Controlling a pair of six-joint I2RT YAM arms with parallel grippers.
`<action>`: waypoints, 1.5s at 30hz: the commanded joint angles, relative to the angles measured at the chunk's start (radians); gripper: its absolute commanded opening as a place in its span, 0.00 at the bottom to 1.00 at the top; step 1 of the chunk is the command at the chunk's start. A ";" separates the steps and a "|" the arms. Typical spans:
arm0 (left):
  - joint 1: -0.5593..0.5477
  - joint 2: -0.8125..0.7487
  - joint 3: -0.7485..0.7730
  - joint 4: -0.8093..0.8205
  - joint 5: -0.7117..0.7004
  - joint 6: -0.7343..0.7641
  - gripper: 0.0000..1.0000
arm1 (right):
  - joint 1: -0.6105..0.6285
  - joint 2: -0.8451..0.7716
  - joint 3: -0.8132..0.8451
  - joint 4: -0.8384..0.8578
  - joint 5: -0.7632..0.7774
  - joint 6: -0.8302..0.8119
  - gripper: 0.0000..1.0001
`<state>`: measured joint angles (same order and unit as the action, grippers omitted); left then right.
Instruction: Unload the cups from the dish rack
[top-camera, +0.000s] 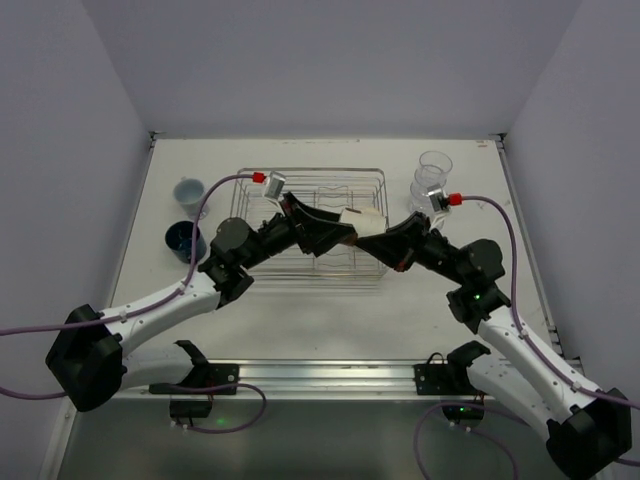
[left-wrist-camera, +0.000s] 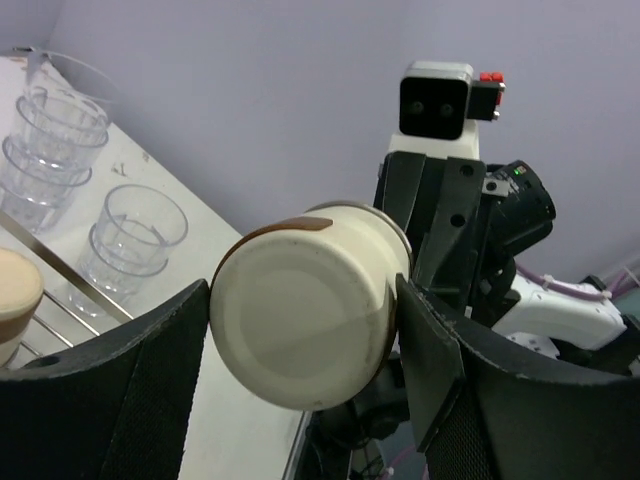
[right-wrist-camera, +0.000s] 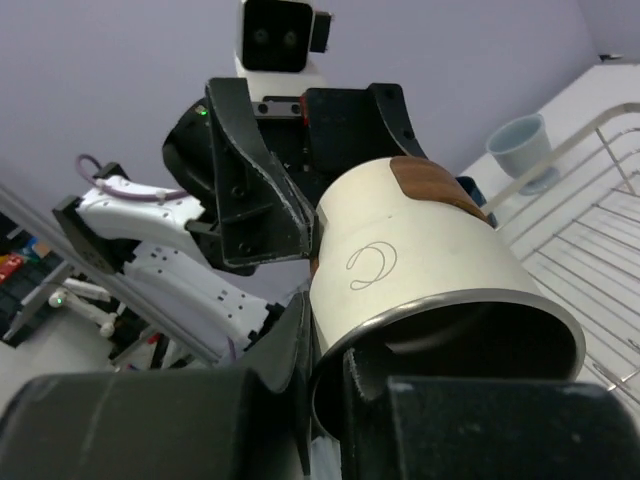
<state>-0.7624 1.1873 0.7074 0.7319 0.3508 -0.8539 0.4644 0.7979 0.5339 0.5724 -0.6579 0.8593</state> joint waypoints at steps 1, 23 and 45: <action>-0.014 -0.031 0.007 0.071 0.025 0.021 0.56 | 0.020 0.009 -0.014 0.098 0.006 0.034 0.00; -0.012 -0.310 0.336 -1.161 -0.737 0.670 1.00 | 0.500 0.417 0.563 -1.202 0.627 -0.462 0.00; 0.006 -0.489 0.136 -1.036 -0.932 0.724 1.00 | 0.757 0.905 0.712 -1.266 0.800 -0.497 0.04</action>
<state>-0.7685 0.7132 0.8421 -0.3542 -0.5751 -0.1459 1.2114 1.6970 1.1988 -0.6762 0.0818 0.3737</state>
